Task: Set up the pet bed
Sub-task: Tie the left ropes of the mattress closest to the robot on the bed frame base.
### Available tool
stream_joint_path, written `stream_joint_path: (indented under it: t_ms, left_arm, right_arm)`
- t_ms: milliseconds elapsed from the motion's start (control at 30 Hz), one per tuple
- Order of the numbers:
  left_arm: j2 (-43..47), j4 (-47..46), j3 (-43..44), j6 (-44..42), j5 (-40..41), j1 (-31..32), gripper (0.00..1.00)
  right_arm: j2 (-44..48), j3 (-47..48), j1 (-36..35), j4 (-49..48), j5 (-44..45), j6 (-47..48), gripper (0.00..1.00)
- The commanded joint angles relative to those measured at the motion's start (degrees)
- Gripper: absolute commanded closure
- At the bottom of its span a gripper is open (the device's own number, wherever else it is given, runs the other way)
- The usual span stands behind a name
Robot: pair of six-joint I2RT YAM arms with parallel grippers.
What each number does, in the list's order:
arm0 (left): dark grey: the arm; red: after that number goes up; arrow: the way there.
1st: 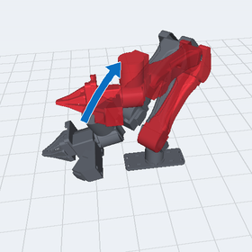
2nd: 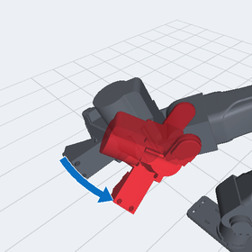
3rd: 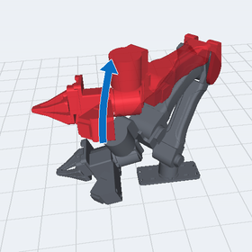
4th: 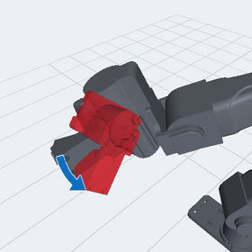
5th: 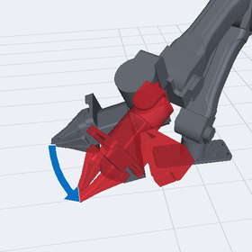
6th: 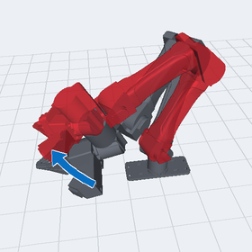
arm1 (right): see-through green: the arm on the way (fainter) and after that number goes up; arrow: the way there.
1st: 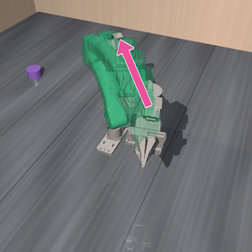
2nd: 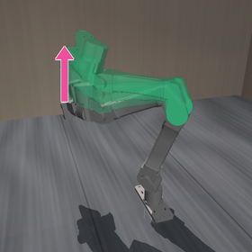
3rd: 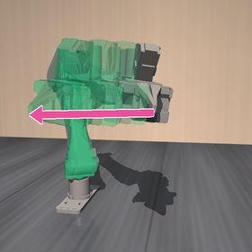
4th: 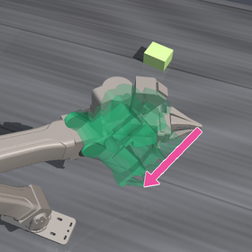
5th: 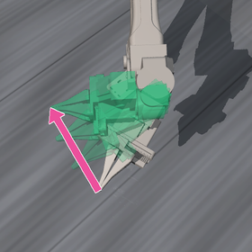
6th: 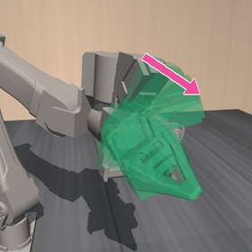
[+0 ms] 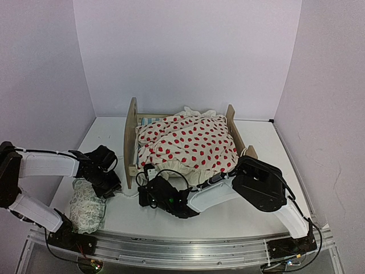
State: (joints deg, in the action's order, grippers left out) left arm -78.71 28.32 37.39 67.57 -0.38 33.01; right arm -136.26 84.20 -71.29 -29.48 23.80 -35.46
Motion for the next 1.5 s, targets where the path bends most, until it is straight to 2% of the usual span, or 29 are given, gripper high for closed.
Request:
stream_joint_path:
  t_ms: [0, 100, 167, 400, 433, 700, 900, 1200, 1467]
  left_arm:
    - [-4.6, -0.85, 1.44, 2.06, 1.35, 0.22, 0.65]
    - [-6.38, -1.01, 1.61, 2.51, 1.59, 0.22, 0.65]
    - [-6.68, -1.39, 1.47, 2.54, 1.98, 0.24, 0.68]
    - [-6.84, -1.65, 1.89, 2.02, 2.81, 0.86, 0.98]
    - [-6.62, -1.24, 2.35, 2.03, 3.26, 1.19, 1.0]
    - [-0.33, 4.6, 9.26, 0.67, 11.81, 7.4, 1.0]
    - [5.91, 6.57, 8.13, 1.26, 12.59, 8.04, 1.0]
    - [17.27, -4.98, 1.12, -4.18, 9.49, 8.63, 1.0]
    - [19.03, -15.84, -1.49, -8.03, 2.45, 8.65, 1.0]
  right_arm:
    - [3.69, -0.99, 0.18, -0.81, -0.99, -0.93, 1.0]
    - [3.89, -1.22, 0.27, -0.85, -1.42, -1.02, 1.0]
    - [3.98, -1.39, 0.27, -0.86, -1.75, -1.12, 1.0]
    - [4.29, -1.87, 0.36, -0.96, -2.85, -1.29, 1.0]
    - [4.28, -1.86, 0.36, -0.94, -3.21, -1.26, 1.0]
    - [2.52, 1.58, 0.46, 1.08, -10.77, -0.69, 1.0]
    - [0.24, 5.89, 0.72, 3.47, -15.1, -0.56, 1.0]
    - [-2.06, 9.19, 0.89, 4.29, -20.53, -0.75, 1.0]
    - [-0.44, 5.1, 1.06, 3.27, -22.56, -0.11, 1.0]
